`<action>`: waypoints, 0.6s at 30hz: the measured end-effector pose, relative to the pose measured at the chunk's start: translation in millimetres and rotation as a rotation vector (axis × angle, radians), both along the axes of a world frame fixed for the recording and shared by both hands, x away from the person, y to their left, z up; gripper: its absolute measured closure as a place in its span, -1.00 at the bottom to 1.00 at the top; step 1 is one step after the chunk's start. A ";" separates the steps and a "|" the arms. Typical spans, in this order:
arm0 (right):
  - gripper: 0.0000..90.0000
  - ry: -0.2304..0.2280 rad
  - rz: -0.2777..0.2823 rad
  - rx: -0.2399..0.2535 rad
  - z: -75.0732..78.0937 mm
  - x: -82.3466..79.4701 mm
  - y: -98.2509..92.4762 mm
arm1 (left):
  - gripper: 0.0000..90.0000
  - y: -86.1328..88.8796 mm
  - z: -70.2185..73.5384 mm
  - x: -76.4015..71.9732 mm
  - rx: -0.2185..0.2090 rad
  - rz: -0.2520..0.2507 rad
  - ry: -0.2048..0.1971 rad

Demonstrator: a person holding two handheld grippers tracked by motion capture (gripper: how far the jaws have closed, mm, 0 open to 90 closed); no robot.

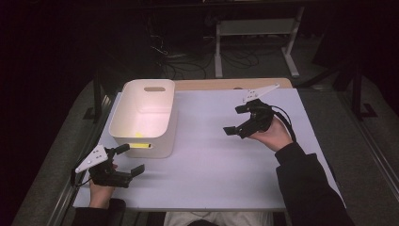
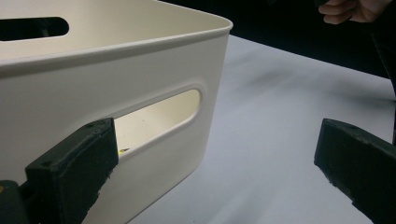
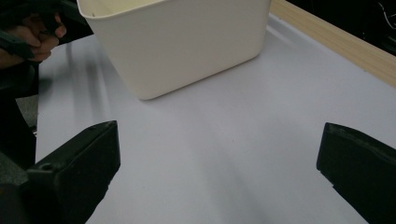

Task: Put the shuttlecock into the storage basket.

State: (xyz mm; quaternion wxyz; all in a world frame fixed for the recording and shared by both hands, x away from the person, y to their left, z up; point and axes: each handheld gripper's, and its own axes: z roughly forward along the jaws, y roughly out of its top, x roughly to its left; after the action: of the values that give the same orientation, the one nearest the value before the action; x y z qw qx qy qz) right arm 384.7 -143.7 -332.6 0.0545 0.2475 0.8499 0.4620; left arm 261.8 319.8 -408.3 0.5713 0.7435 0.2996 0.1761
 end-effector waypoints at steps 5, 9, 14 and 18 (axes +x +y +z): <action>-1.00 0.005 -0.009 0.001 -7.1 -4.0 -7.9 | -1.00 0.0 0.0 -0.2 -0.001 0.001 0.000; -1.00 0.008 -0.017 0.008 -11.8 -6.7 -14.3 | -1.00 0.0 0.0 -0.2 -0.001 0.001 0.000; -1.00 0.014 -0.028 0.012 -16.1 -9.3 -21.0 | -1.00 0.1 0.0 -0.2 0.001 0.001 0.000; -1.00 0.013 -0.037 0.019 -19.3 -12.3 -27.4 | -1.00 0.1 0.0 -0.4 0.001 0.002 0.000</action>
State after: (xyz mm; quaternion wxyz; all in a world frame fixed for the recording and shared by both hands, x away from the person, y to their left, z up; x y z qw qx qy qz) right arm 372.4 -171.2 -351.9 0.0551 0.2665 0.8411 0.4675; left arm 261.4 319.9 -408.3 0.5707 0.7436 0.3001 0.1769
